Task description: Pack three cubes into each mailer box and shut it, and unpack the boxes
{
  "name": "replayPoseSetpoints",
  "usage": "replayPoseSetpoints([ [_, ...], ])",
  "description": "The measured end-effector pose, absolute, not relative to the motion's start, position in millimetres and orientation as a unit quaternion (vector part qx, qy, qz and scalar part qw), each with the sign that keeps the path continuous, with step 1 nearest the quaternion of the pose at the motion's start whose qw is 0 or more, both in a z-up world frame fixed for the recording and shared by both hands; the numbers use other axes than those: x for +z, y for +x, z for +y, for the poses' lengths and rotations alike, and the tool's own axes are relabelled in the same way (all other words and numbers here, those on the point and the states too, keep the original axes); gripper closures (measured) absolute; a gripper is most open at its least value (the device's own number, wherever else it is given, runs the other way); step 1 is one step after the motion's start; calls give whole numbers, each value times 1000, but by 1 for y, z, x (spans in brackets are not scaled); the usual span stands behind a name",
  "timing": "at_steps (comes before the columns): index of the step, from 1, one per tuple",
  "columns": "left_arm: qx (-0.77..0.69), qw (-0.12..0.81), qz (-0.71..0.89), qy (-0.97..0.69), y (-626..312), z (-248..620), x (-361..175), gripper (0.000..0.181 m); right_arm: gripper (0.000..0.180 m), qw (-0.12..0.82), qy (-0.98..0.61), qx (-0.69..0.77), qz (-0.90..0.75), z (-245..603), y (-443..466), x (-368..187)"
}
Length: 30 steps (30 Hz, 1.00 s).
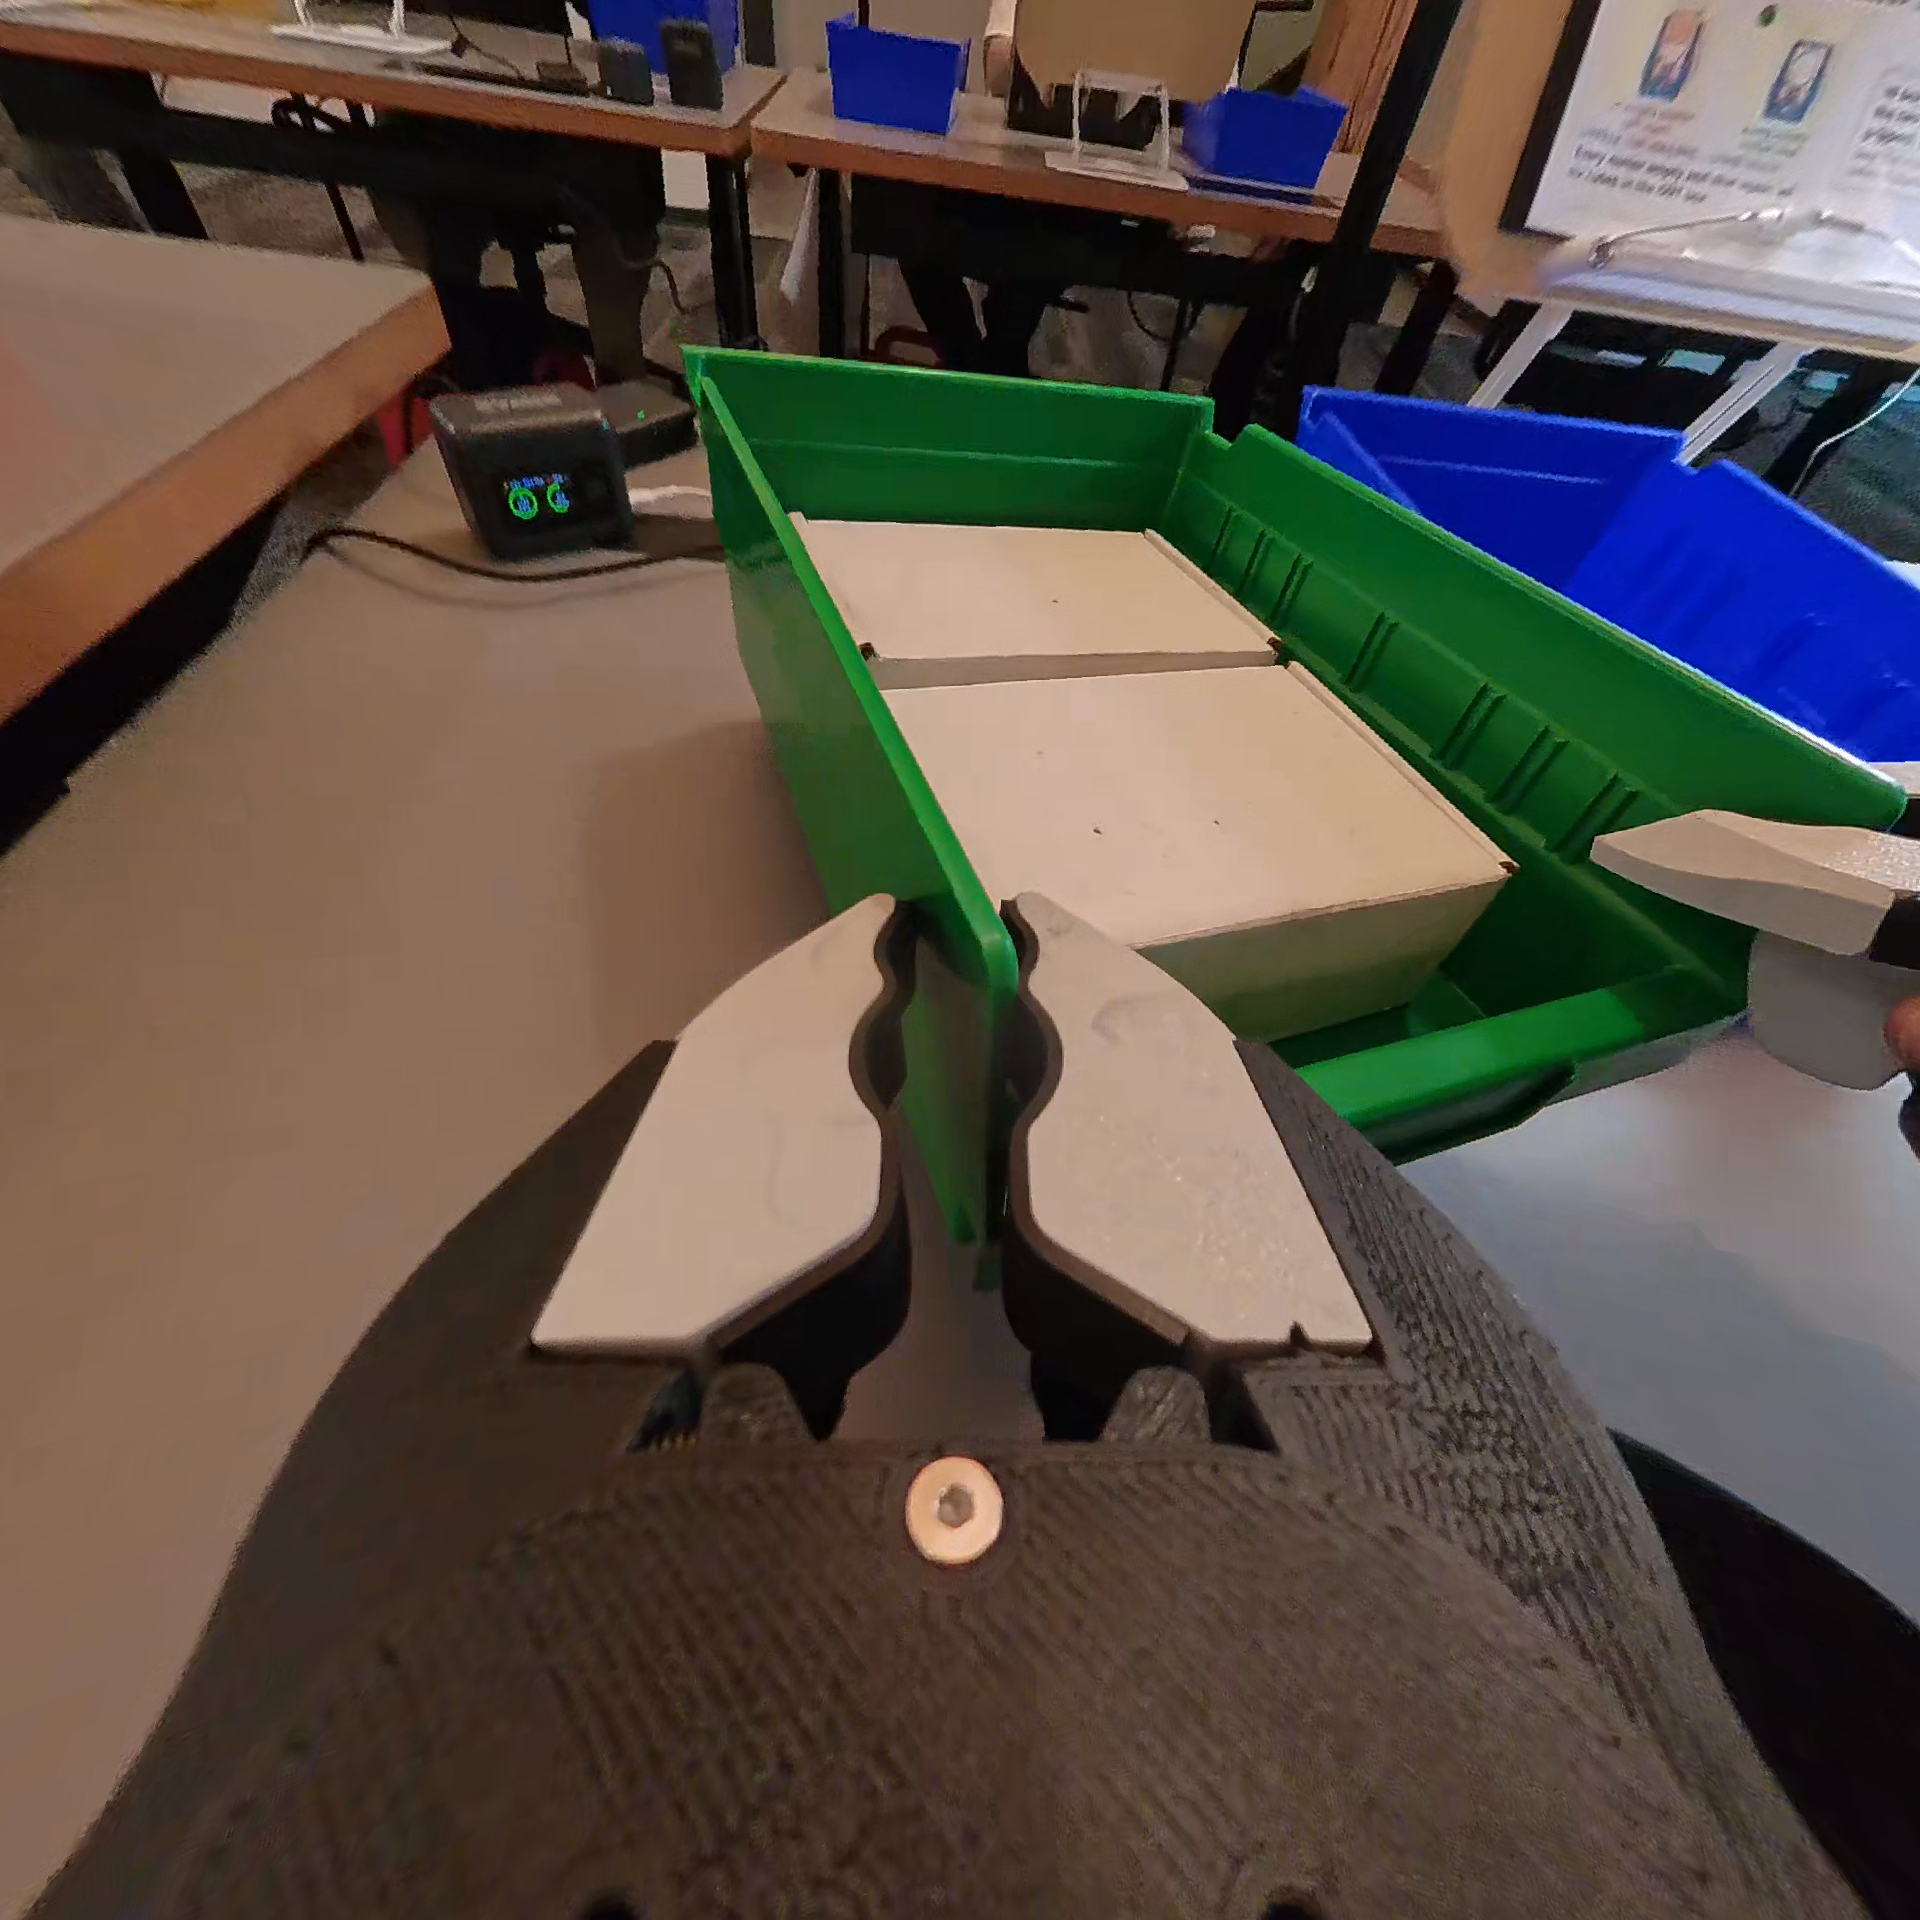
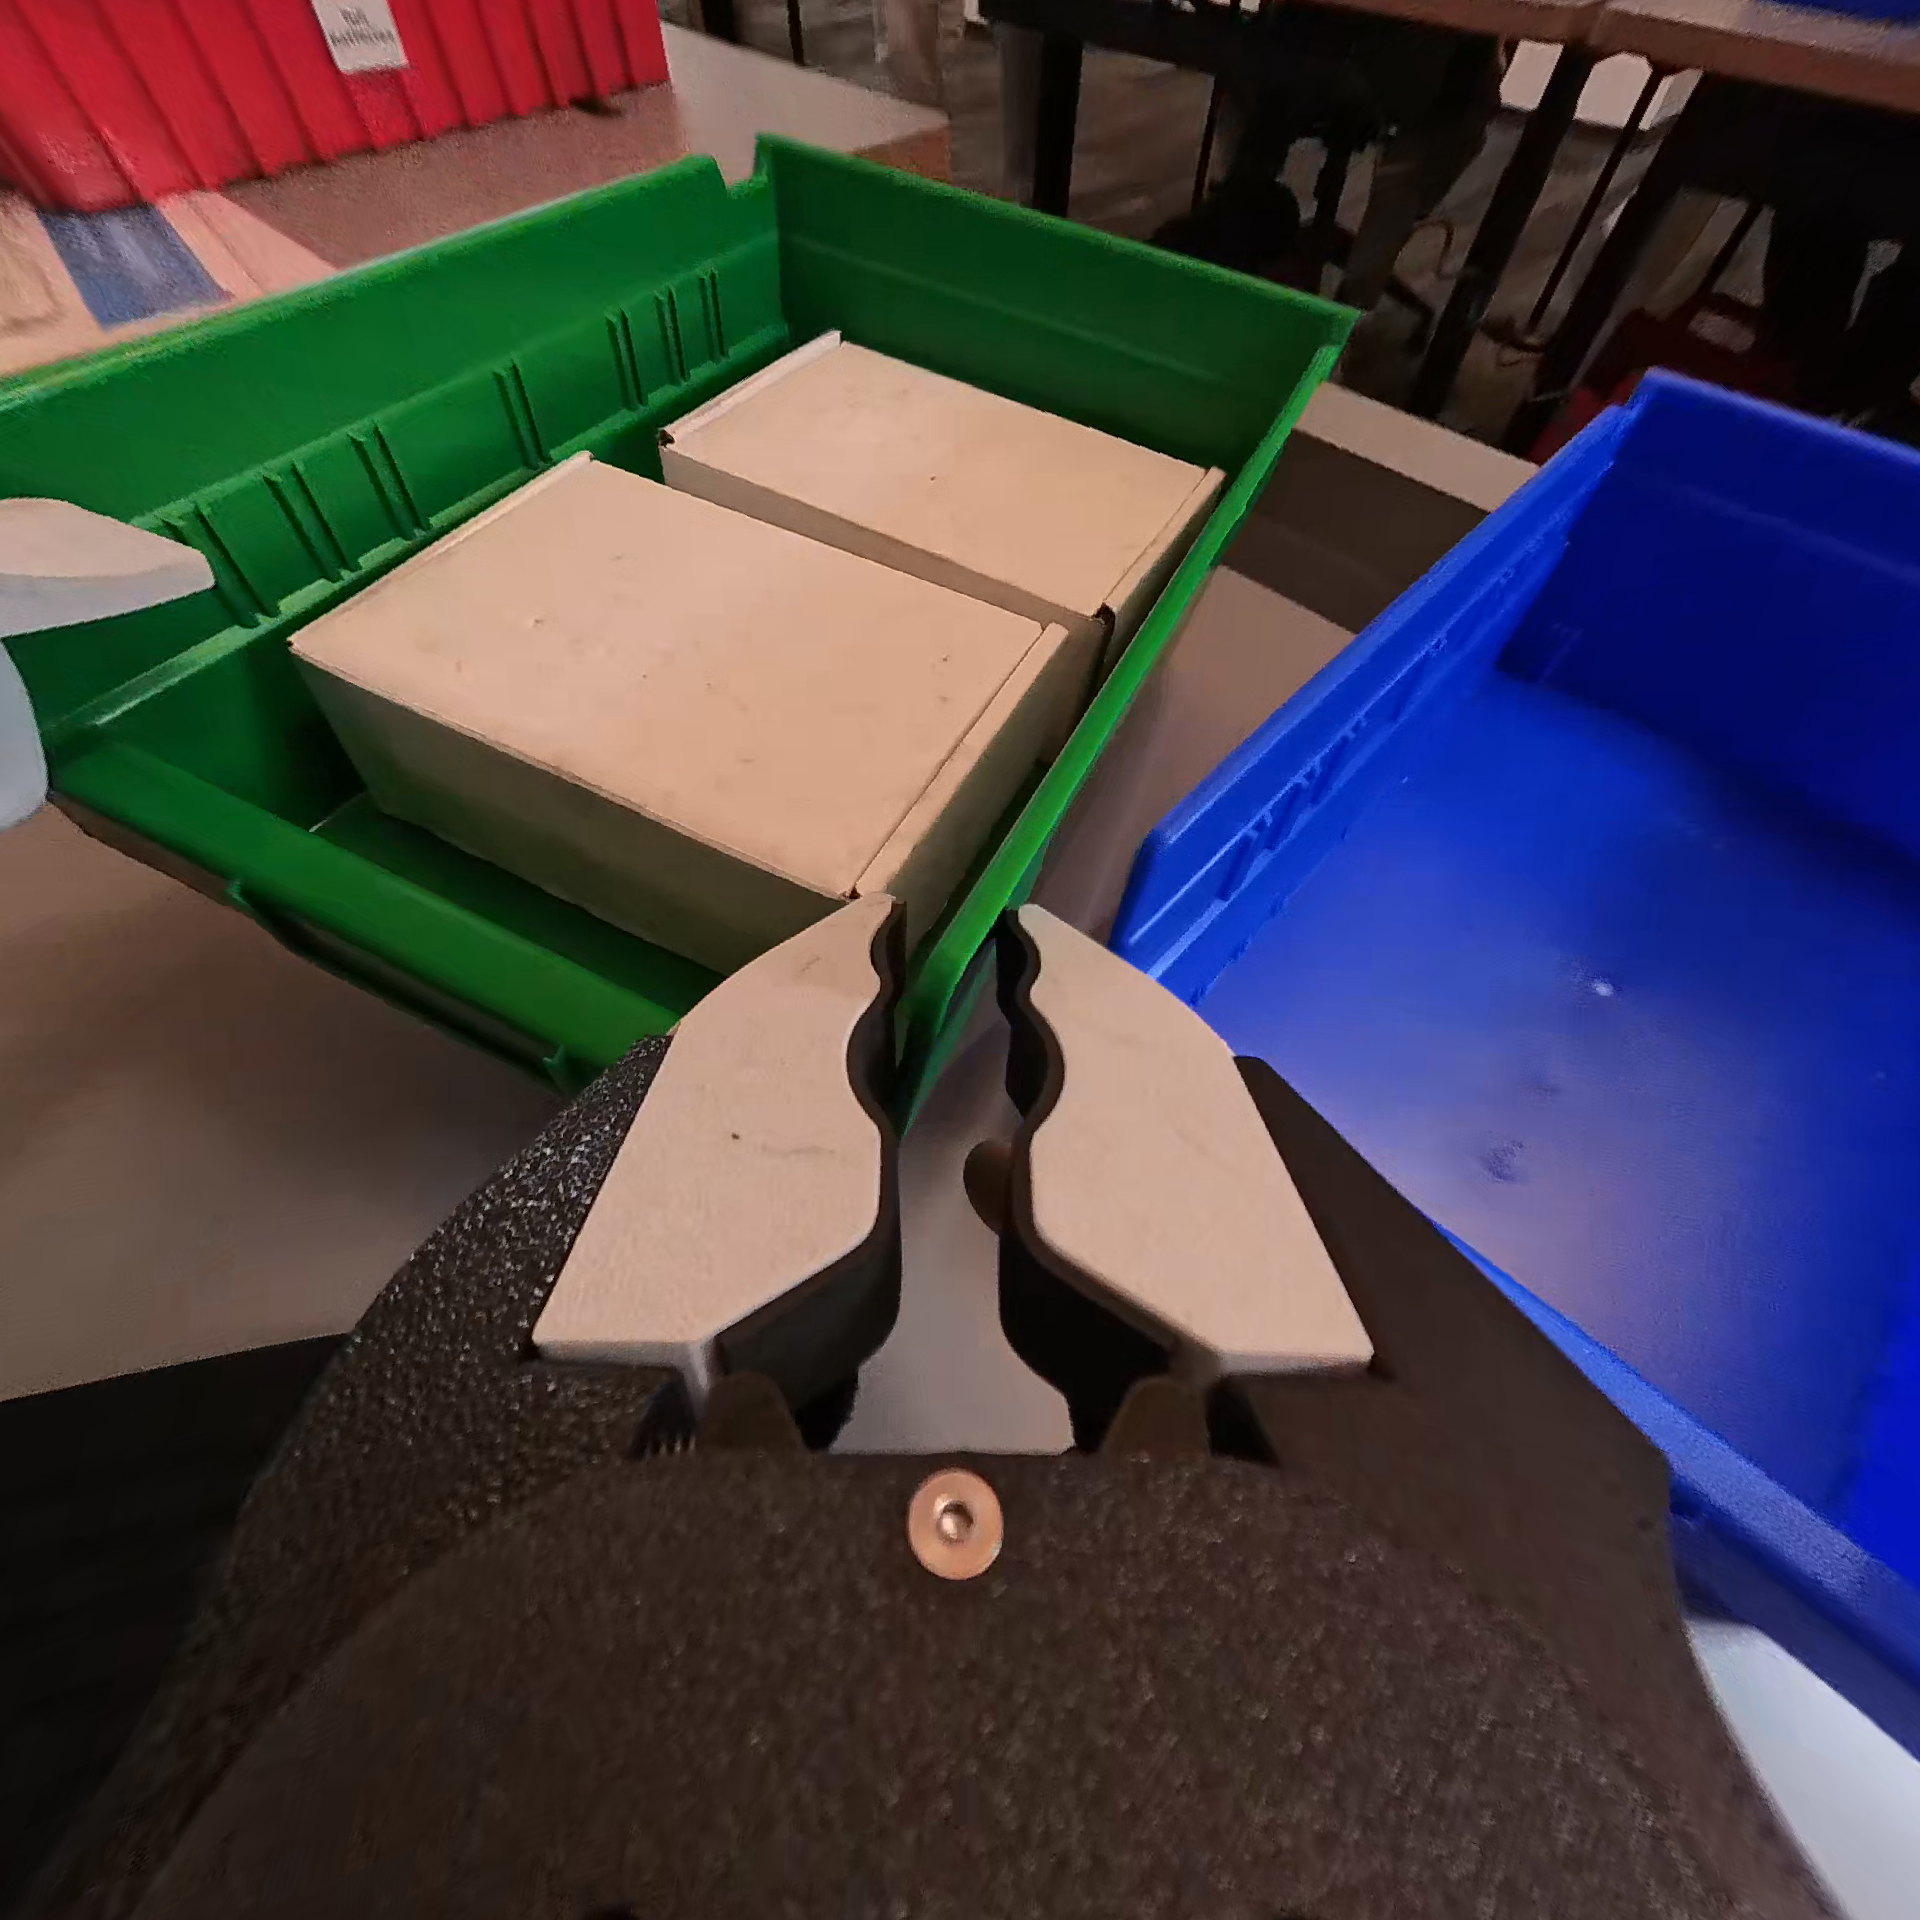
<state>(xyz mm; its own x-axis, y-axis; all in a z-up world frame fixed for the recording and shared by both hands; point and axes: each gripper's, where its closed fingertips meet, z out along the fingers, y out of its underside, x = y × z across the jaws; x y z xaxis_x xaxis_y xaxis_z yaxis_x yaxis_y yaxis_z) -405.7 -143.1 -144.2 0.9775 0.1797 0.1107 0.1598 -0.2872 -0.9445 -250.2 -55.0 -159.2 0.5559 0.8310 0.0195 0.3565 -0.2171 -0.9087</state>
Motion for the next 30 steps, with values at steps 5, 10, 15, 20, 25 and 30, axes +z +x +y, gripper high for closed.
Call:
replayPoseSetpoints([
  [5, 8, 582, -111, -806, -406, -129, -172, 167, 163, 486, -740, 226, -406, -42, -250, -179],
  [10, -29, 566, -86, -819, -399, -120, -183, 151, 154, 445, -720, 230, -480, -43, -241, -190],
  [15, 42, 593, 32, -803, -390, -136, -130, 130, 122, 413, -668, 226, -576, -43, -188, -163],
  [20, 31, 465, 226, -856, -321, -131, -148, 118, 105, 335, -646, 62, -683, -6, -144, -201],
  [25, 42, 332, 335, -881, -290, -109, -209, 110, 130, 276, -647, 32, -710, 4, -147, -242],
  [30, 85, 272, 391, -875, -293, -96, -242, 138, 147, 294, -646, -11, -704, 7, -118, -236],
])
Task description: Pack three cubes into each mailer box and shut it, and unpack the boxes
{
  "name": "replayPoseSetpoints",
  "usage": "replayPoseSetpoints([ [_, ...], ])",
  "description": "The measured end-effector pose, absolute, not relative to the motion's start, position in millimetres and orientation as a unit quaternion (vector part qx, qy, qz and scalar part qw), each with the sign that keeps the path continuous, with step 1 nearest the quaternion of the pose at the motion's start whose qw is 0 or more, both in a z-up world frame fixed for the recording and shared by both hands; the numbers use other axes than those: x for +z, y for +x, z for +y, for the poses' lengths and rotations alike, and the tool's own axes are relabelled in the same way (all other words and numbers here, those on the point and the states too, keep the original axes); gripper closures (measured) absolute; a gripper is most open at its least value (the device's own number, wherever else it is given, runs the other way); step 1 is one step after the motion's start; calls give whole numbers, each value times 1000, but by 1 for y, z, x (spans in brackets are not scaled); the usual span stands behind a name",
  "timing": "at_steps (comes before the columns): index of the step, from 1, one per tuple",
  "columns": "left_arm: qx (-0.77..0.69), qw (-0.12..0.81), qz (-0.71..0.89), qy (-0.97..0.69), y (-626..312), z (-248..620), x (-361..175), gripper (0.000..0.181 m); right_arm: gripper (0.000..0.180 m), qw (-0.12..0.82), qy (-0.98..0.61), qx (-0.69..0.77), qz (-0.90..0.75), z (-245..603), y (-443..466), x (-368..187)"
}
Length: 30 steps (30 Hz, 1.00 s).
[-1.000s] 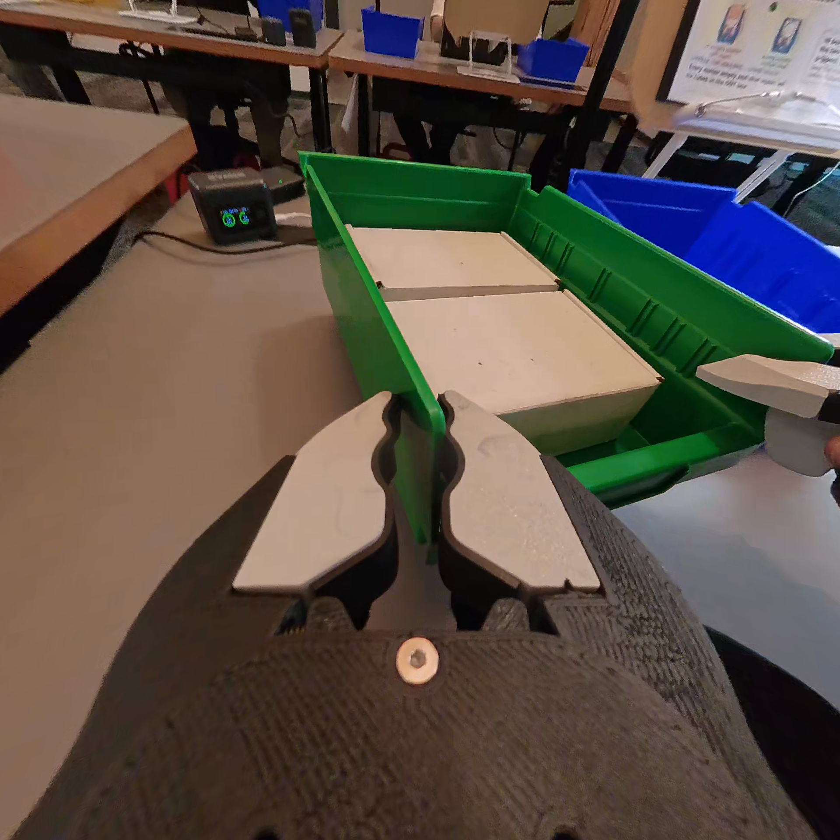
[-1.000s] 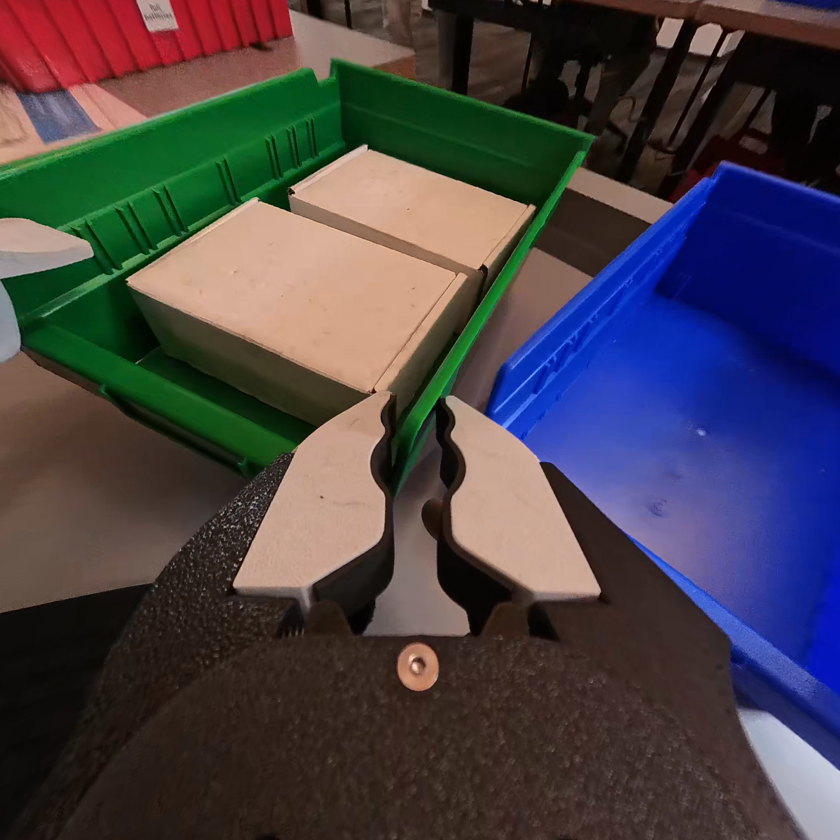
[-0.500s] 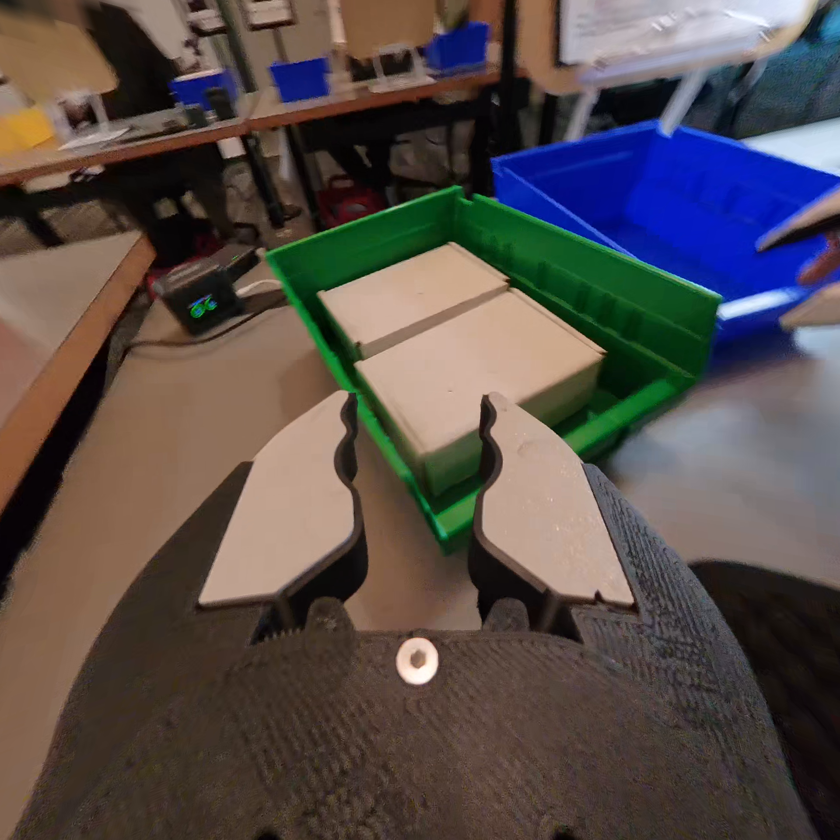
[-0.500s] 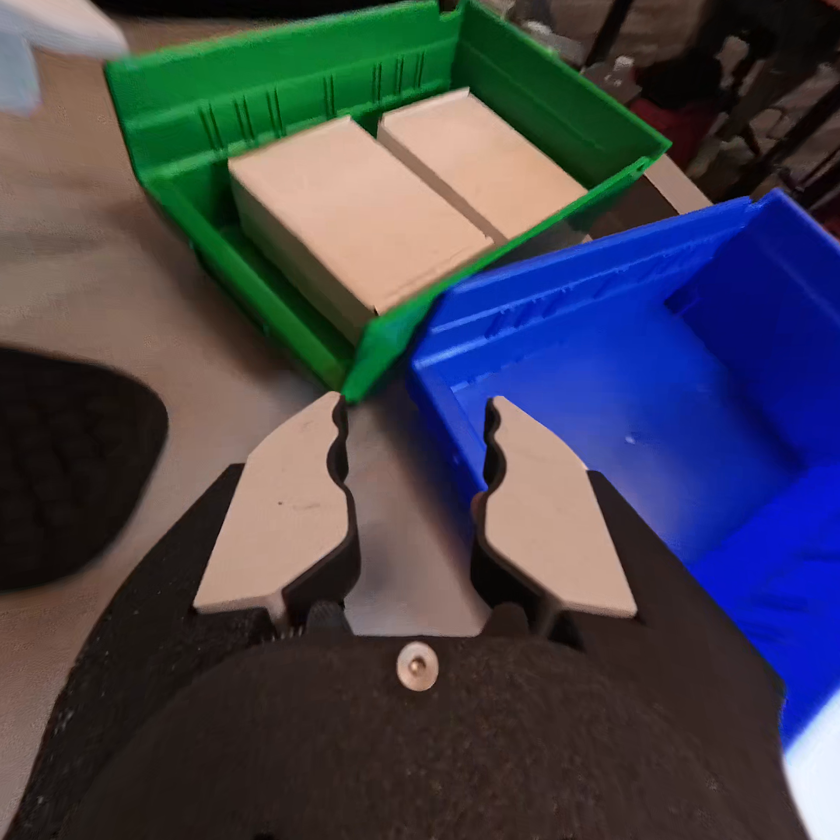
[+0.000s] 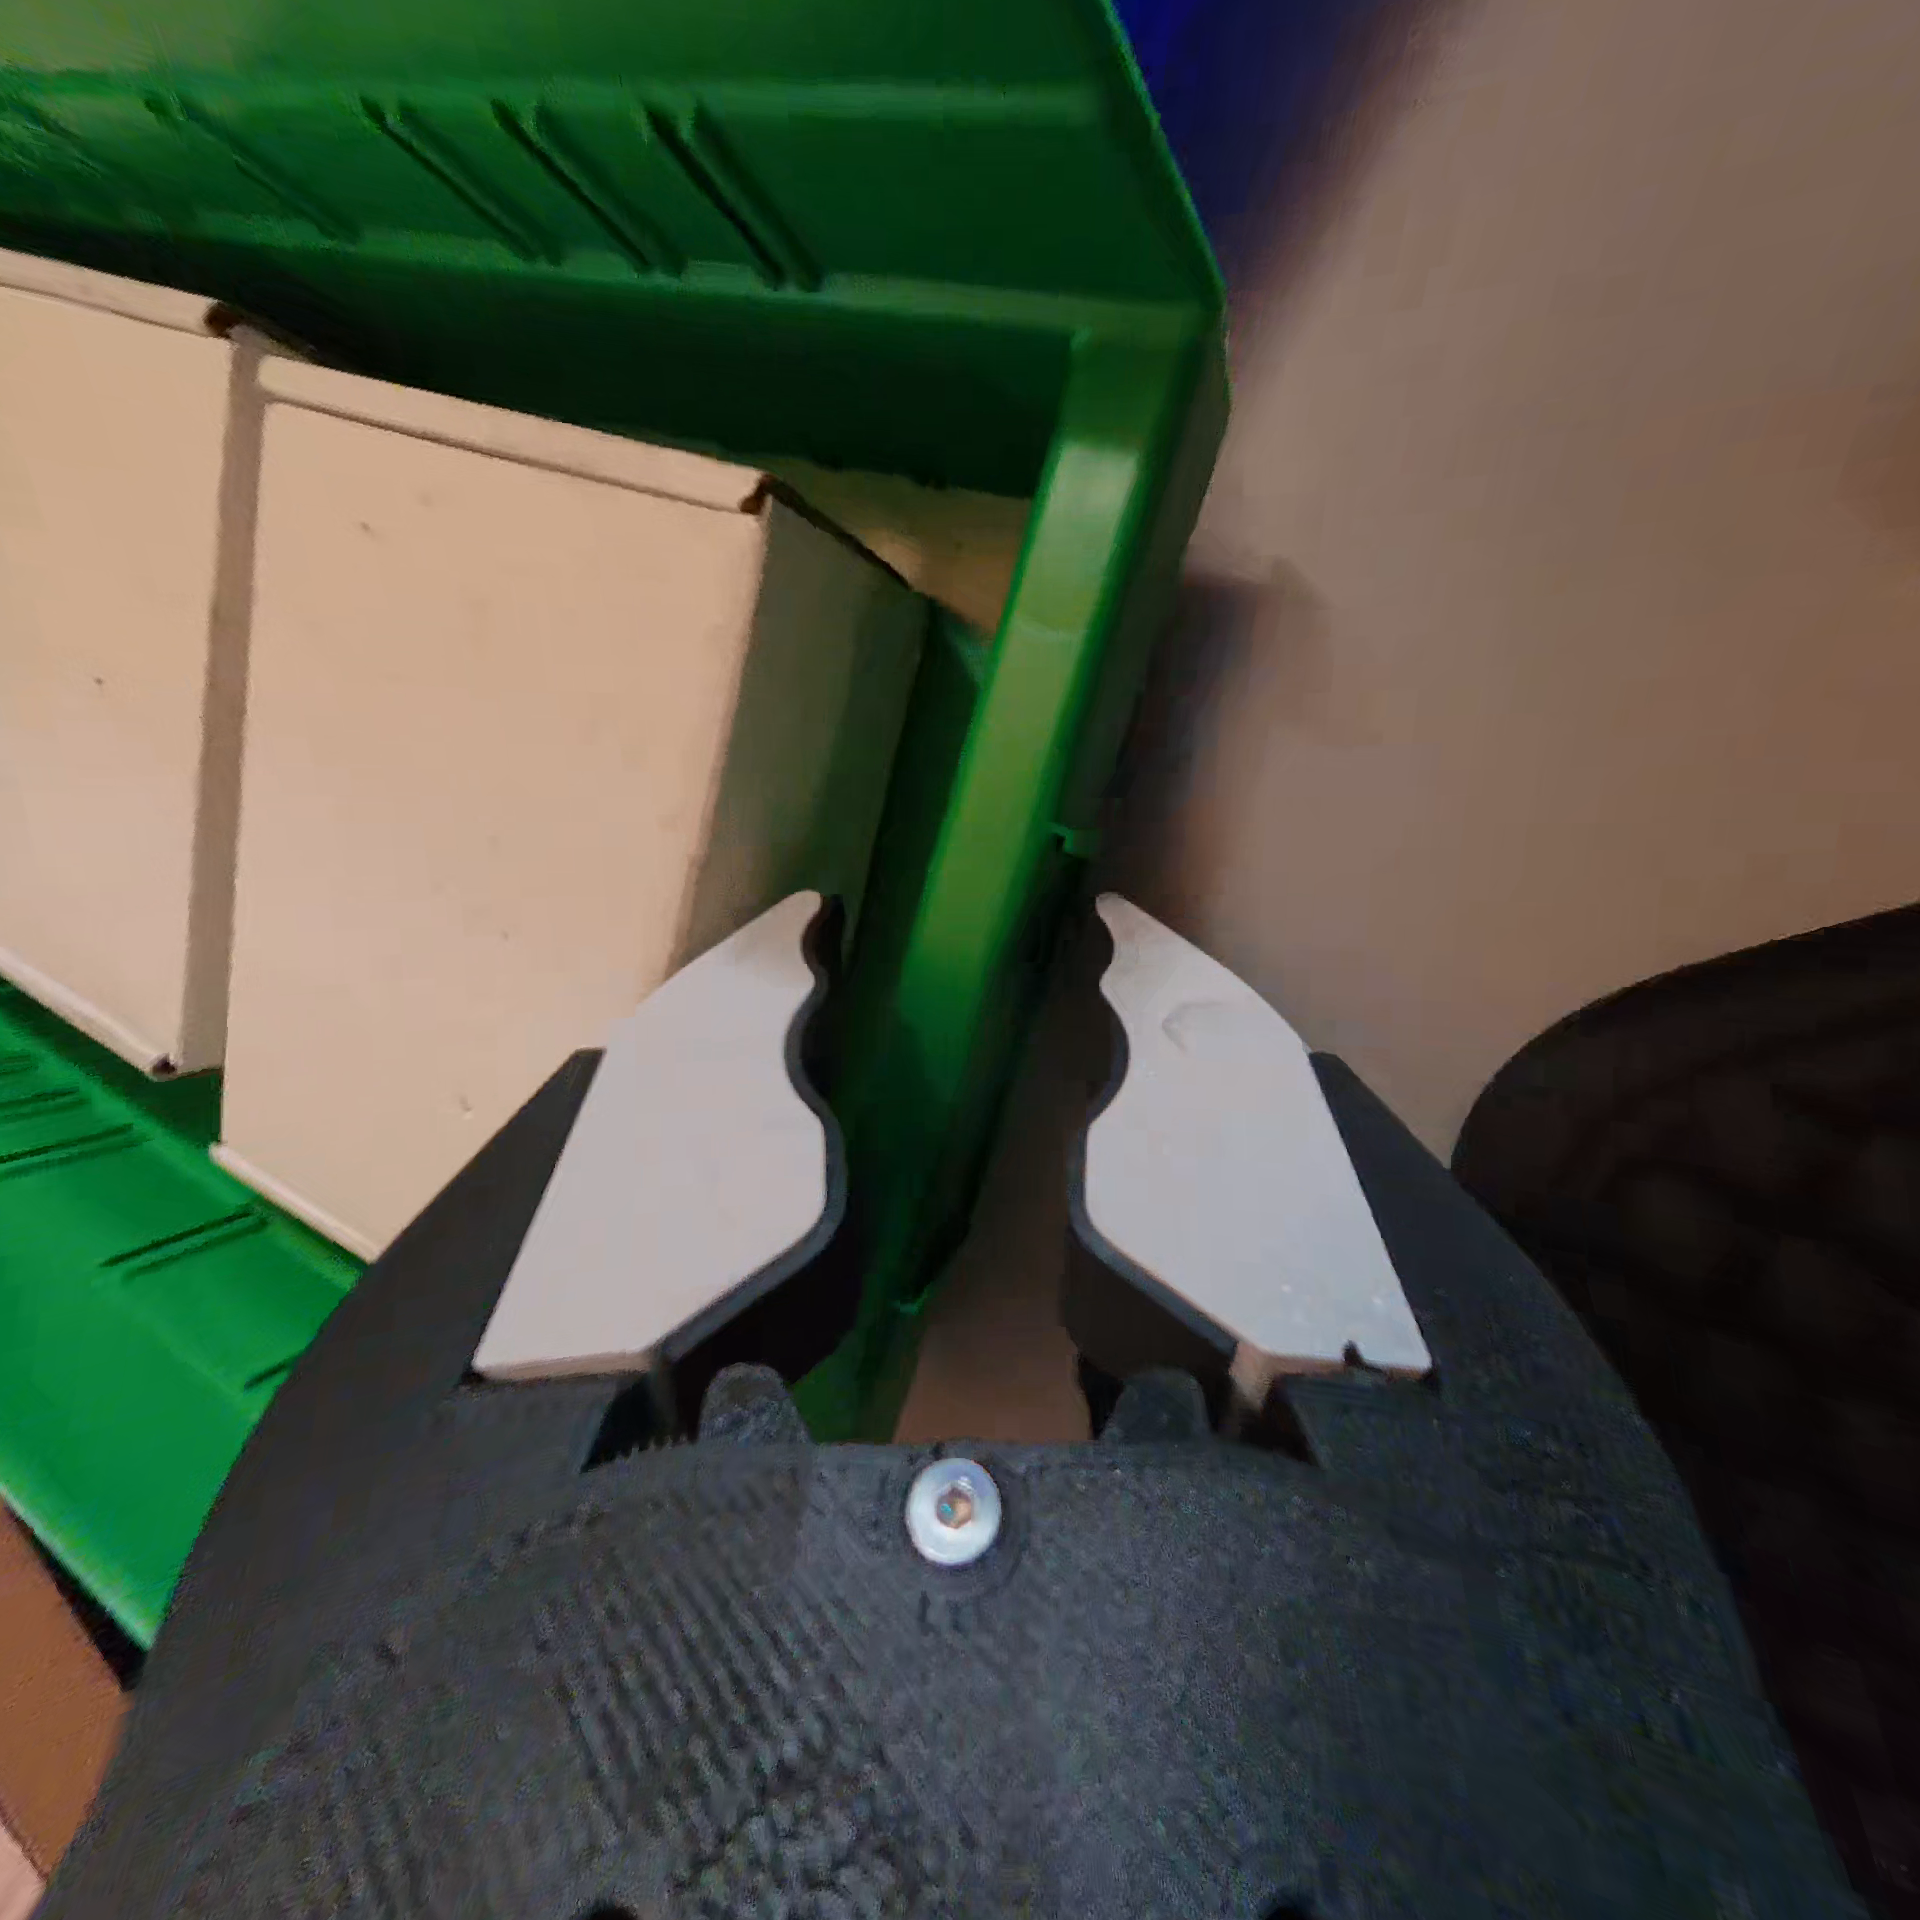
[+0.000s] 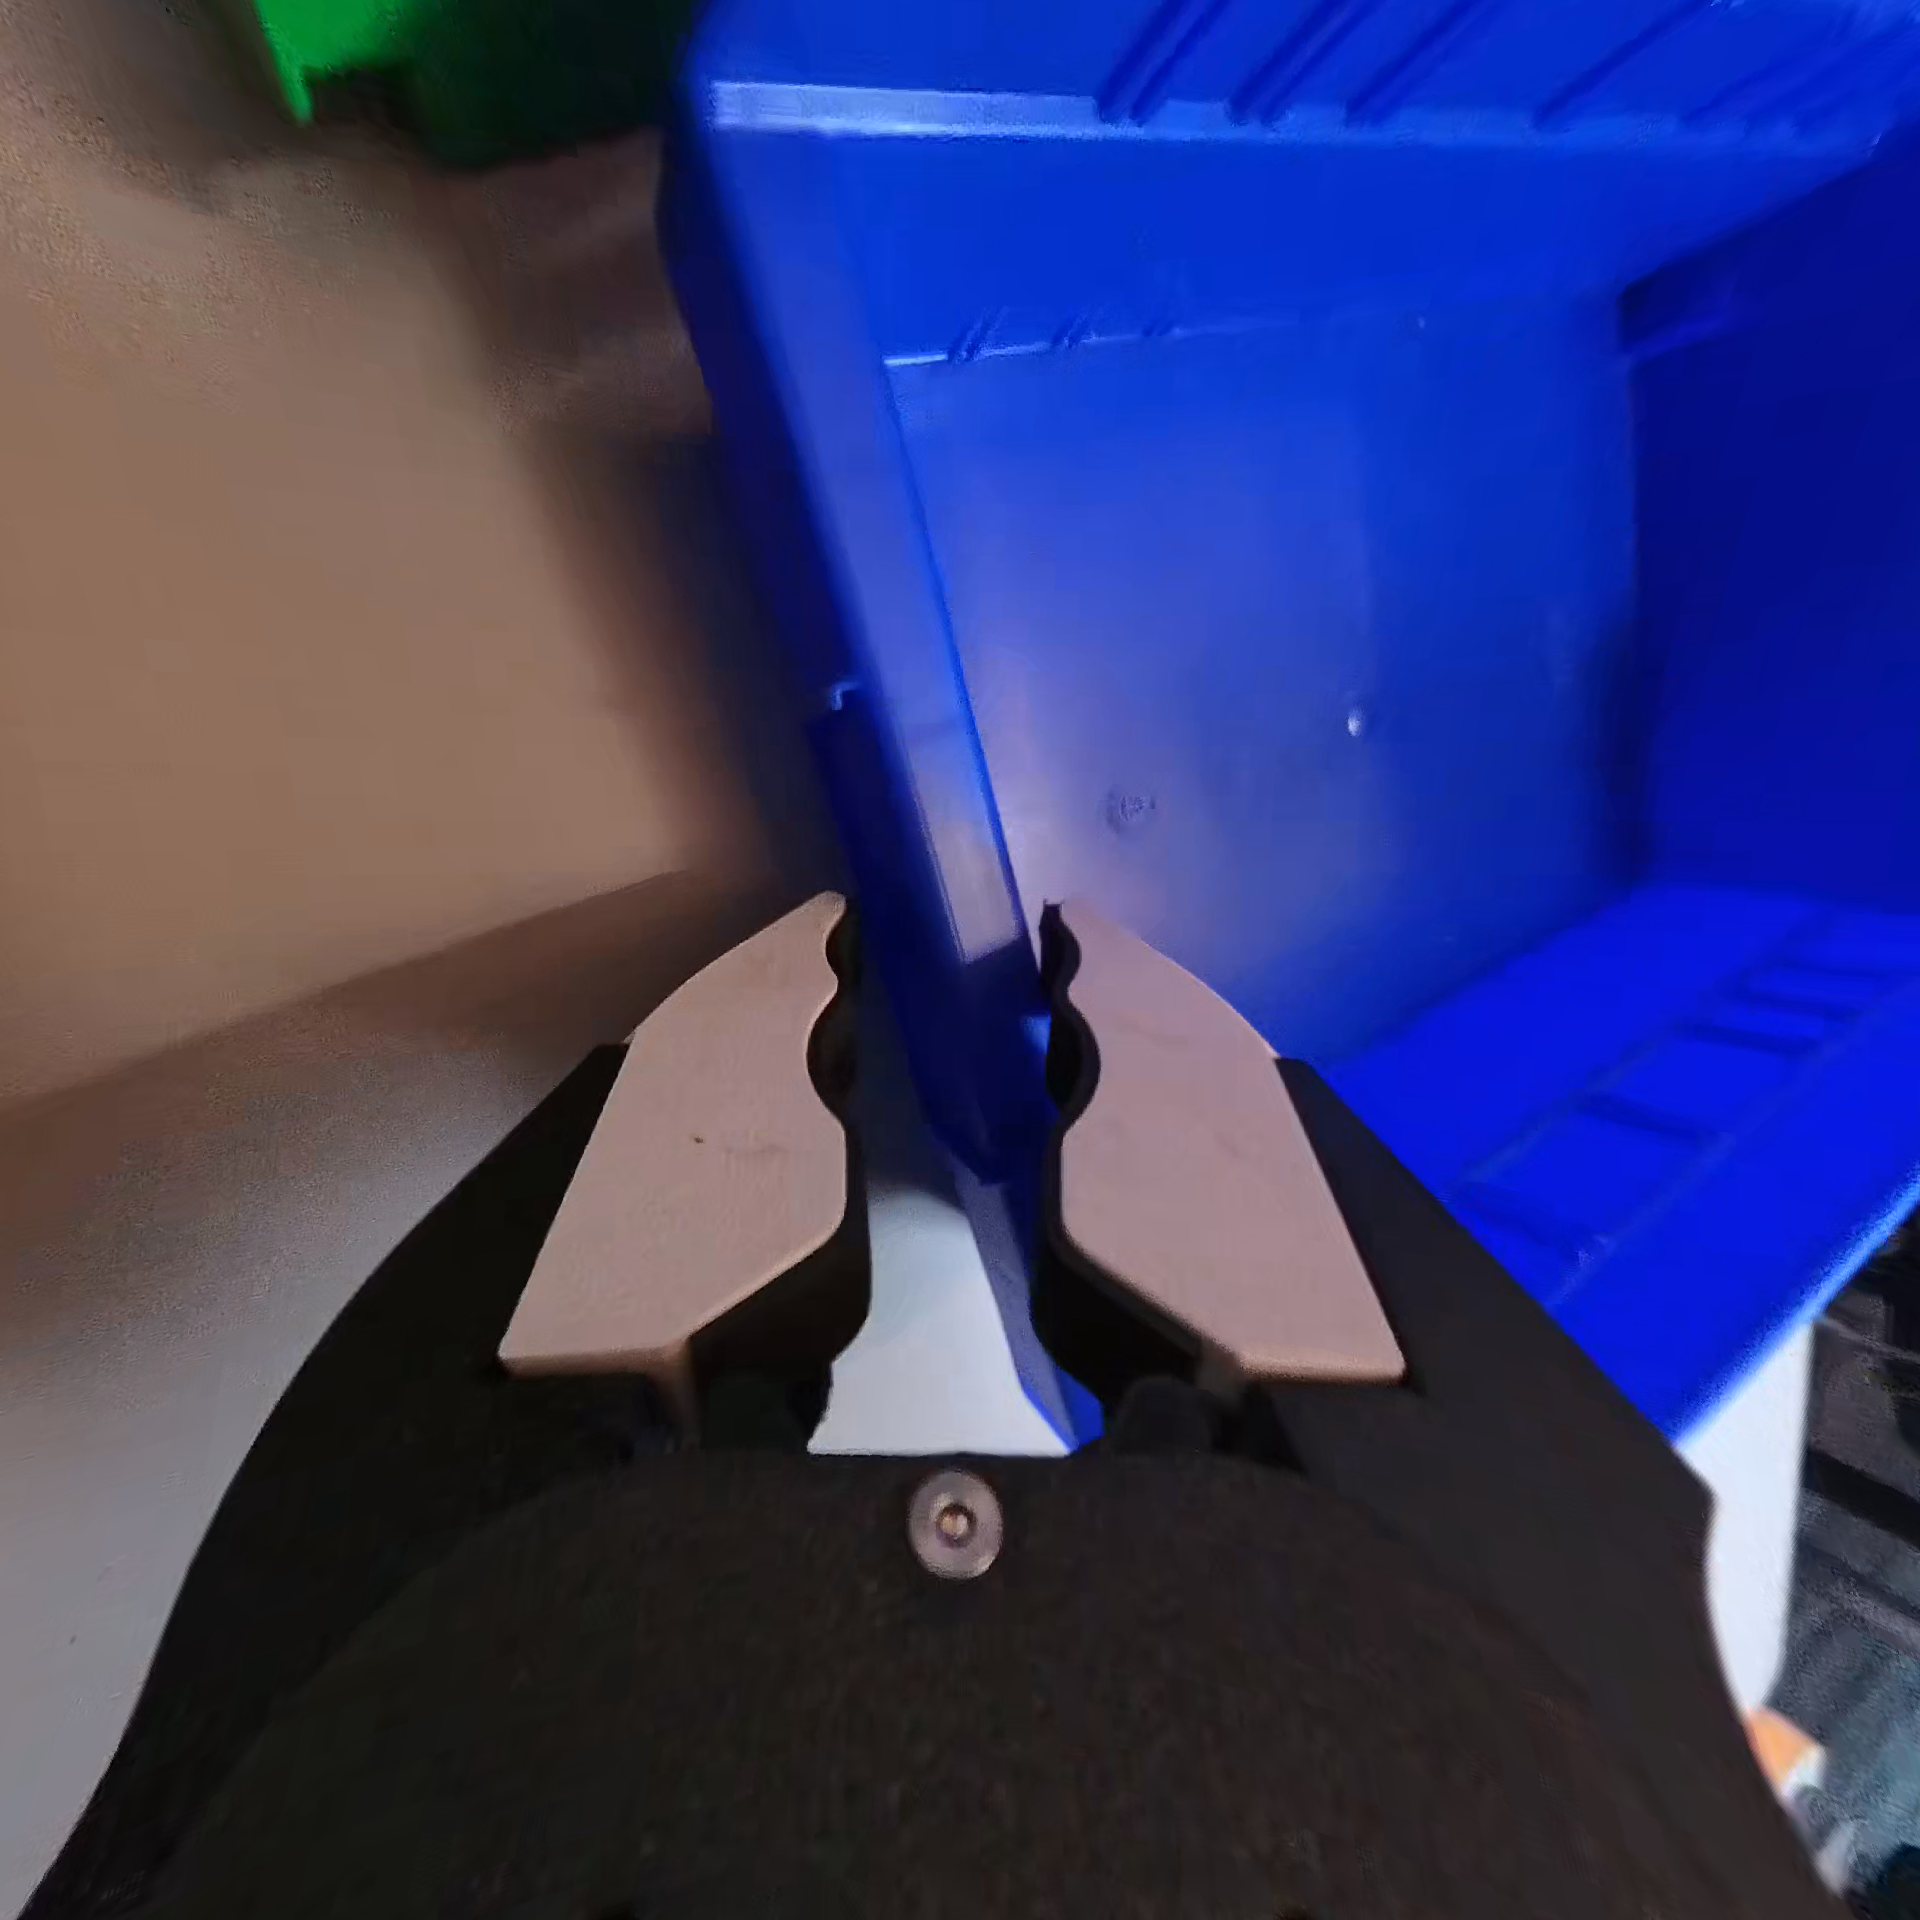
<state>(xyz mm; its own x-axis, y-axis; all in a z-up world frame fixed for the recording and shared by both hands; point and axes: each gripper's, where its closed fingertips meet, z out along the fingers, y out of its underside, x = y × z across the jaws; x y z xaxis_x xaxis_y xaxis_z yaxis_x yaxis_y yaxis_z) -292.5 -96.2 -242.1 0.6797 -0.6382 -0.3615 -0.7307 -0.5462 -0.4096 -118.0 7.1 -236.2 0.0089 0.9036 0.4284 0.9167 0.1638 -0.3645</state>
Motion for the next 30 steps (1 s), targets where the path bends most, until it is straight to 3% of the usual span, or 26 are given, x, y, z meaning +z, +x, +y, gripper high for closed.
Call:
replayPoseSetpoints([
  [8, 78, 292, 435, -848, -277, -83, -246, 153, 145, 295, -663, -14, -688, -16, -18, -237],
  [19, 71, 295, 458, -835, -277, -61, -246, 153, 146, 304, -724, -65, -616, -6, 102, -238],
  [30, 64, 307, 478, -821, -291, -24, -246, 152, 145, 308, -757, -96, -569, 59, 157, -238],
])
